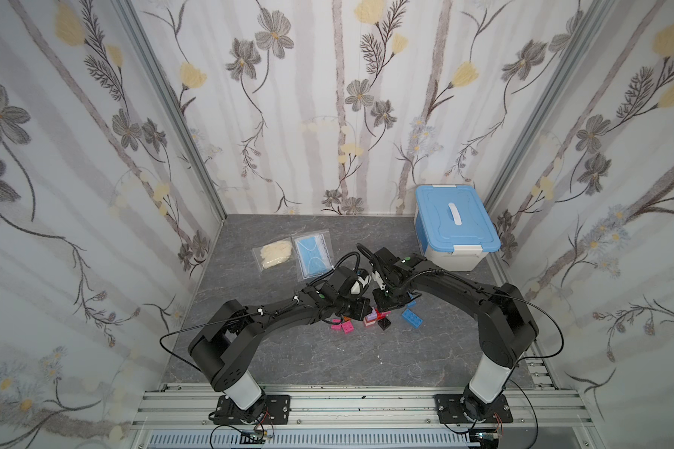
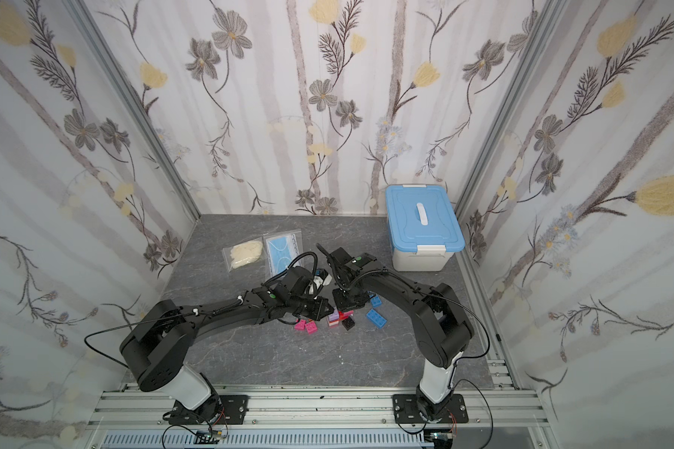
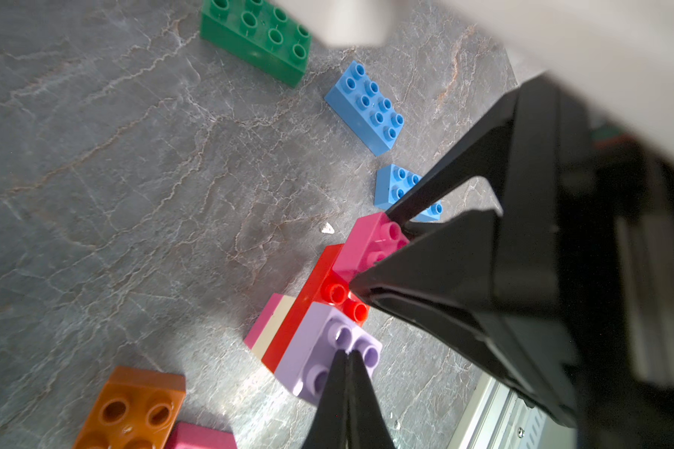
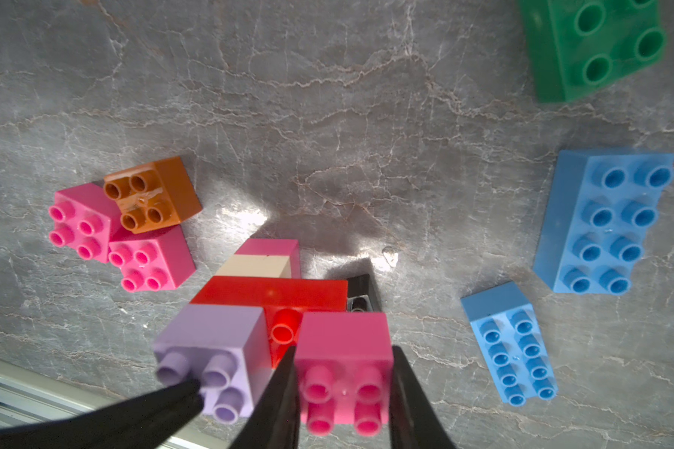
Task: Assemble the letter p with lego
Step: Assemble the lego brick with the lego brick.
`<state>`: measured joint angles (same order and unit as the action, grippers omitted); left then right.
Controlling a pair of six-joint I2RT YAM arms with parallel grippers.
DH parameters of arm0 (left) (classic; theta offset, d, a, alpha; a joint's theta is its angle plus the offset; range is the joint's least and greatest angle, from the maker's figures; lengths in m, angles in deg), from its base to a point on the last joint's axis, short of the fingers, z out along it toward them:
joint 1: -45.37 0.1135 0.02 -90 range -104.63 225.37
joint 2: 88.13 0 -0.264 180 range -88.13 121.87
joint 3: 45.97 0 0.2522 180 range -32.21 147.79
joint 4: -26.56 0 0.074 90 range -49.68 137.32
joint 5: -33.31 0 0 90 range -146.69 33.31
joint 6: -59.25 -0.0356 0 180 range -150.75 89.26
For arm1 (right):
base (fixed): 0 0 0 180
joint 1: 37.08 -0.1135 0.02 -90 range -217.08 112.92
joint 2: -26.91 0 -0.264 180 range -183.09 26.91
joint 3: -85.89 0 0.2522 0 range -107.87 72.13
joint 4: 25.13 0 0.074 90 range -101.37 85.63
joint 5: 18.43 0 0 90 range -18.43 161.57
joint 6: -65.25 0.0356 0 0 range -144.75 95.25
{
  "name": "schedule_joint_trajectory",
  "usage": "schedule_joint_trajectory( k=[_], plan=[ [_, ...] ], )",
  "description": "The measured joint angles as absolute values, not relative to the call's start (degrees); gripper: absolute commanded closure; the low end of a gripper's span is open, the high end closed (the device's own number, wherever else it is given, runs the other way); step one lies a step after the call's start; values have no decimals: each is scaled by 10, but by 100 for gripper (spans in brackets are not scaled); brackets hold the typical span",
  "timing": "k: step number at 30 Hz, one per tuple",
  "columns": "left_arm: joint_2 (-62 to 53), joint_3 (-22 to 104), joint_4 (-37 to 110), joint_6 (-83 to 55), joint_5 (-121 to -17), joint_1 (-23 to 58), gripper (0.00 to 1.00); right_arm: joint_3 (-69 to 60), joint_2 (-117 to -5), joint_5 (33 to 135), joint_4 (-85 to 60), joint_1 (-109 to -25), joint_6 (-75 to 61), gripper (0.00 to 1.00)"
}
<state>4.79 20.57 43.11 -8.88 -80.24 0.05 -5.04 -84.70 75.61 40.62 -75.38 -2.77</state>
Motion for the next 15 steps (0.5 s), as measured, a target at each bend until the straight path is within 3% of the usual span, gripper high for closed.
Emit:
schedule_joint_trajectory(
  k=[15],
  plan=[
    [33,166,379,-83,-798,0,100,-61,-856,748,416,-760,-32,81]
  ],
)
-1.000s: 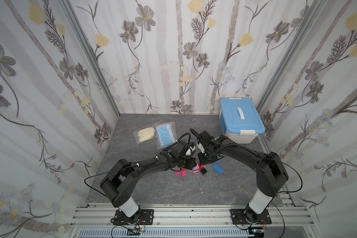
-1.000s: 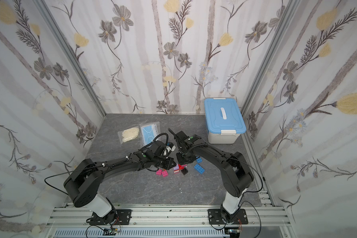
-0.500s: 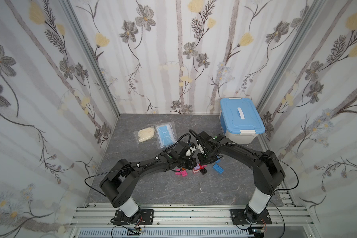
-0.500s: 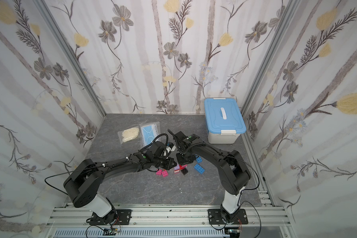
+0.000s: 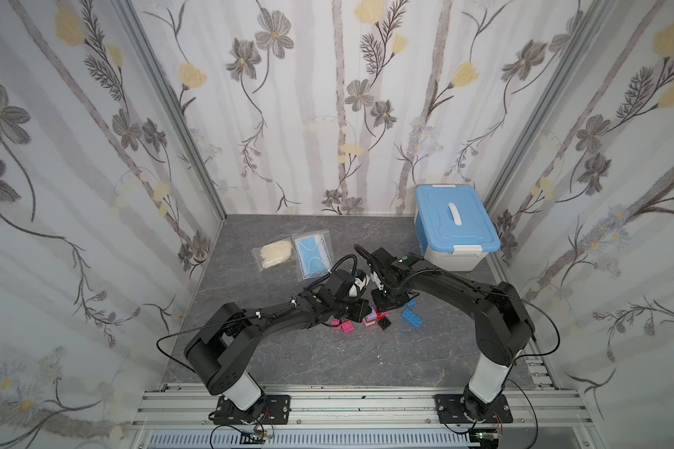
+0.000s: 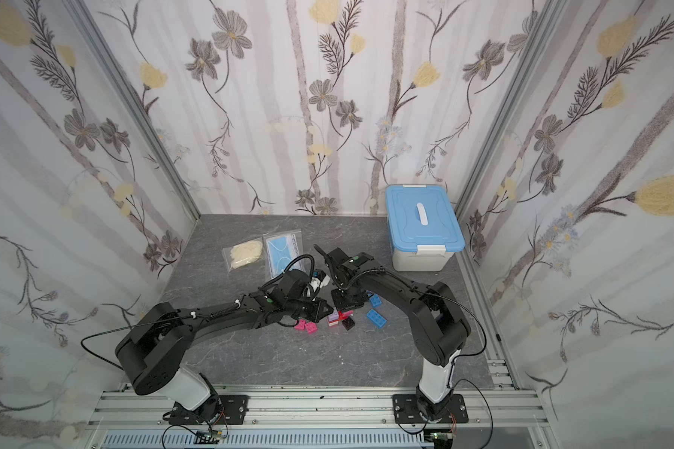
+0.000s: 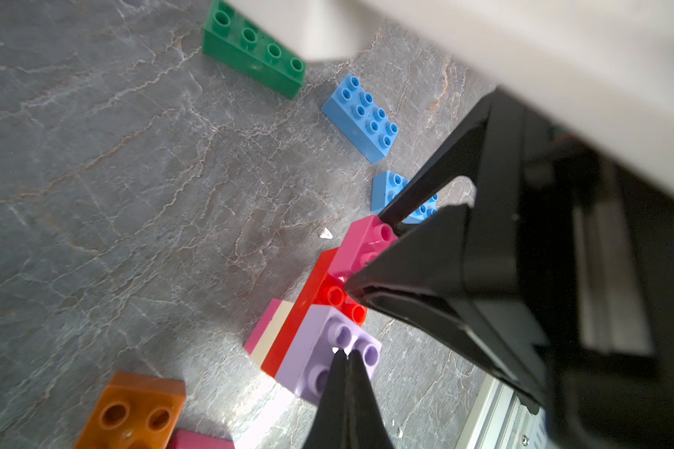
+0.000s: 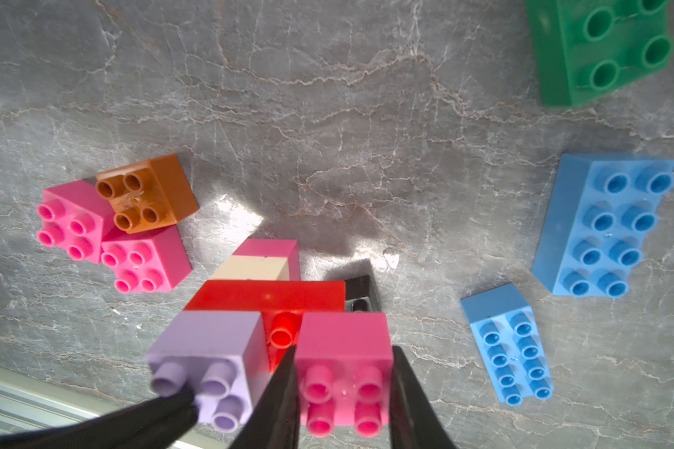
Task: Assemble the letter p with lego
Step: Assemble the lego brick with the lego brick.
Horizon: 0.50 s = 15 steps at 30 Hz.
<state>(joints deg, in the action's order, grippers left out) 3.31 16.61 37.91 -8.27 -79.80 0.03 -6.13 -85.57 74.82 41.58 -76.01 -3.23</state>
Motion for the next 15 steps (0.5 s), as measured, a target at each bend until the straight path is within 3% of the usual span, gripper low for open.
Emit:
schedule_joint_trajectory(
  k=[15],
  plan=[
    [27,127,323,-72,-794,0,100,-63,-856,753,416,-760,-32,77]
  ],
)
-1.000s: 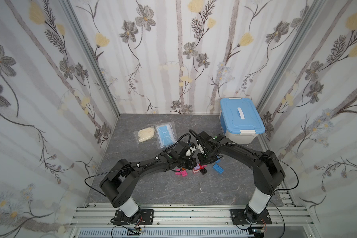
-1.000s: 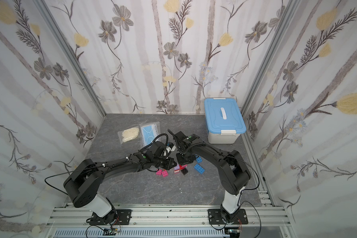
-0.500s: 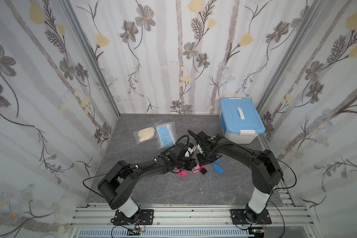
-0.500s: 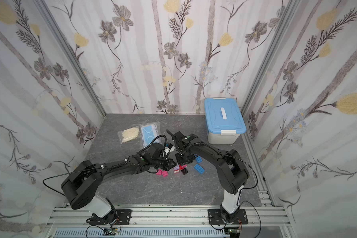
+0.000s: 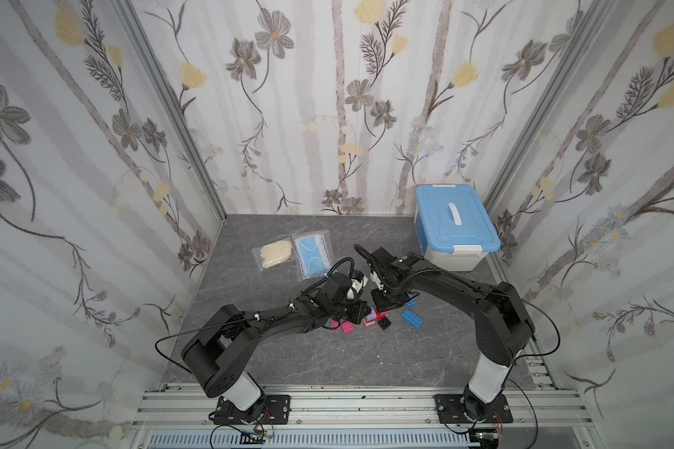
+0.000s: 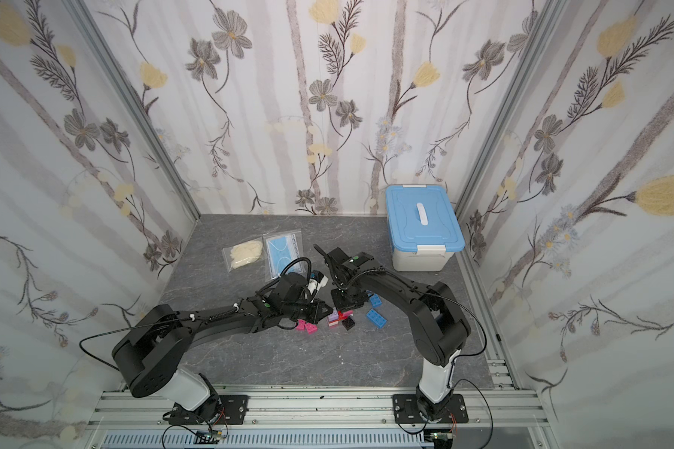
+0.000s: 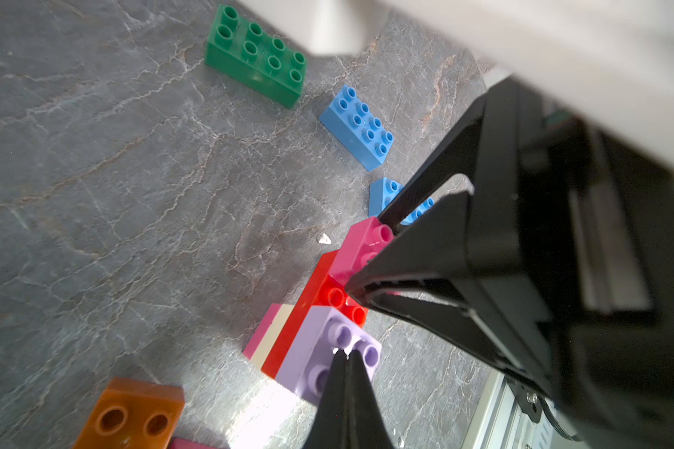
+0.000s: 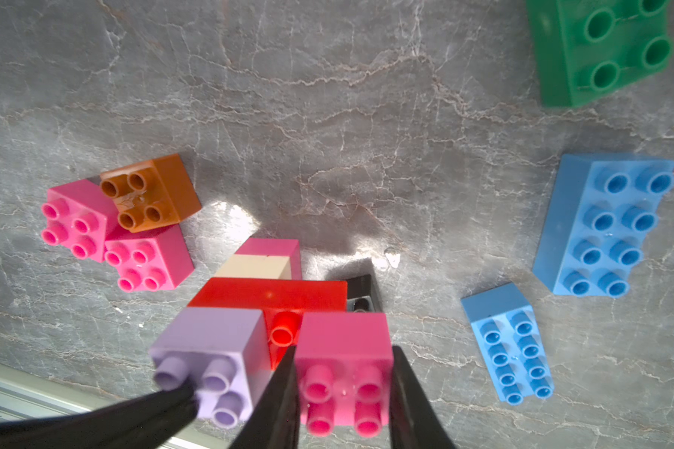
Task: Assemble the letter p with lego
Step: Assemble the lego brick with the lego brick.
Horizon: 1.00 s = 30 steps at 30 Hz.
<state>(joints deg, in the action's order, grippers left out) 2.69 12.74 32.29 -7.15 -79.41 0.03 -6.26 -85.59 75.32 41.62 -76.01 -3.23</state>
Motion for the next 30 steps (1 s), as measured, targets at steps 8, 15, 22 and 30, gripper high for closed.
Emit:
schedule_joint_trajectory(
  k=[8,15,22,30],
  plan=[
    [25,115,302,-68,-792,0,100,-62,-858,755,416,-760,-35,76],
    [28,110,285,-67,-792,0,100,-53,-856,753,407,-760,-36,73],
    [30,109,280,-67,-794,1,100,-48,-850,750,401,-761,-36,65],
    [29,103,275,-67,-795,0,100,-48,-846,750,401,-764,-34,56]
  ],
)
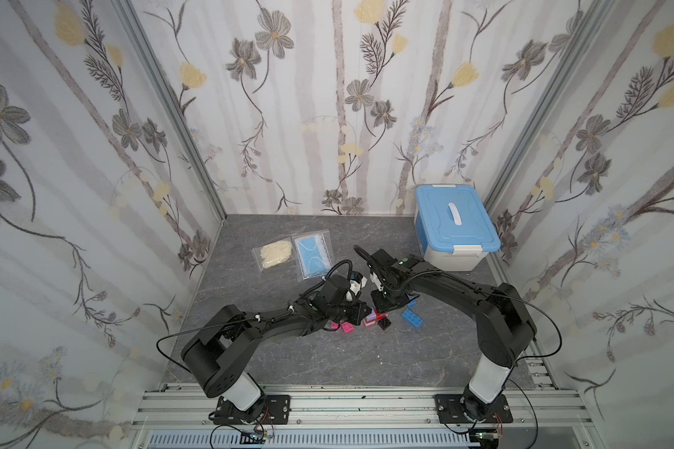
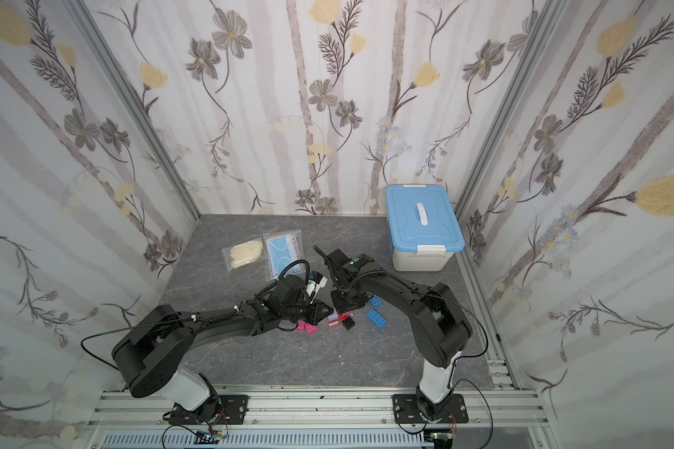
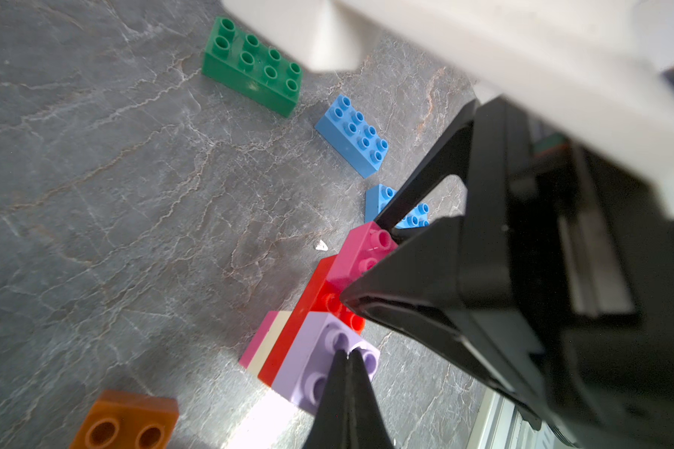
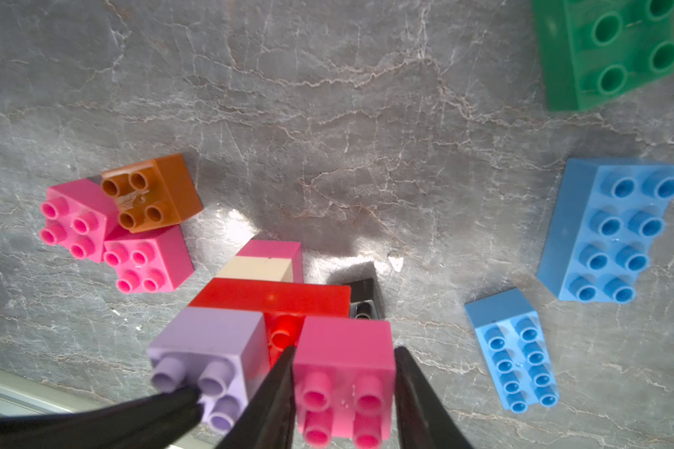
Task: Assemble the letter p with lego
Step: Assemble the lego brick with the lego brick.
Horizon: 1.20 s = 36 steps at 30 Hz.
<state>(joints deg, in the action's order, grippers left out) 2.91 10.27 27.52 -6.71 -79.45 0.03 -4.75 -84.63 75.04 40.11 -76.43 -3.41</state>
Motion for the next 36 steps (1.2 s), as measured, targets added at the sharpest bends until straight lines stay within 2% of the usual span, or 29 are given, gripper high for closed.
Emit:
schedule_joint_trajectory(
  k=[9,20,27,36],
  plan=[
    [28,99,269,-67,-794,1,100,-51,-831,757,418,-765,-34,53],
    [29,106,278,-67,-793,1,100,-58,-732,743,449,-752,-34,47],
    [35,158,357,-77,-789,0,100,-29,-677,733,456,-728,-36,47],
    [45,252,507,-98,-762,-1,100,7,-660,731,455,-715,-39,47]
  ],
)
